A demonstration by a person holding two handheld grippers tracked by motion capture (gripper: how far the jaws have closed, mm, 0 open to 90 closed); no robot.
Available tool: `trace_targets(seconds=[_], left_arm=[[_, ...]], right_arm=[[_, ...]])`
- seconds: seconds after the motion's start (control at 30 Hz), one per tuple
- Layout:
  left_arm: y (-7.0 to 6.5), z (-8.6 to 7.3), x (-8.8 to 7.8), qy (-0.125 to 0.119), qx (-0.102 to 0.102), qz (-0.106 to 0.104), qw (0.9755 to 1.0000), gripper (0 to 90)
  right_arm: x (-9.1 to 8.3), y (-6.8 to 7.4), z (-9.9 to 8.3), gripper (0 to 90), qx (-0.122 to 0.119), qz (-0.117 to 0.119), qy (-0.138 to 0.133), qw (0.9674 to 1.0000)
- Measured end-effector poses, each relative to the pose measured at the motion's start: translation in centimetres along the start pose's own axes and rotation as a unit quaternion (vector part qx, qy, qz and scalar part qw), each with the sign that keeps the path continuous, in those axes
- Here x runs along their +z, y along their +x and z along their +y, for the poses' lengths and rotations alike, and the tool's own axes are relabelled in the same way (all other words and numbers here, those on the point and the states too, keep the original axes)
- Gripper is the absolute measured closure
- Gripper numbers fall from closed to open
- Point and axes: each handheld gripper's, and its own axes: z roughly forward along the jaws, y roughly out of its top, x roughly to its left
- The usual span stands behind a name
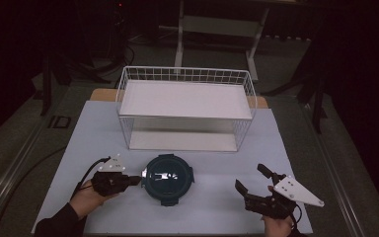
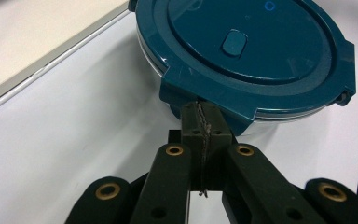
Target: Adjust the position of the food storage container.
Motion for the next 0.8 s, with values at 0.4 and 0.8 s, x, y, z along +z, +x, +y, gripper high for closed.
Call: trace_targets(seconds=[0.4, 0.8], left_arm=[[-0.9, 2.2, 2.8, -0.002, 0.017, -0.021, 0.9996, 89.7], [-1.0, 3.7, 4.7, -0.003, 0.018, -0.036, 0.9992, 89.7]], right_arm=[[0.2, 0.1, -0.1, 11.3, -0.001, 0.005, 0.004, 1.0000], [0.3, 0.0, -0.1, 11.3, -0.001, 0.008, 0.001, 1.0000]])
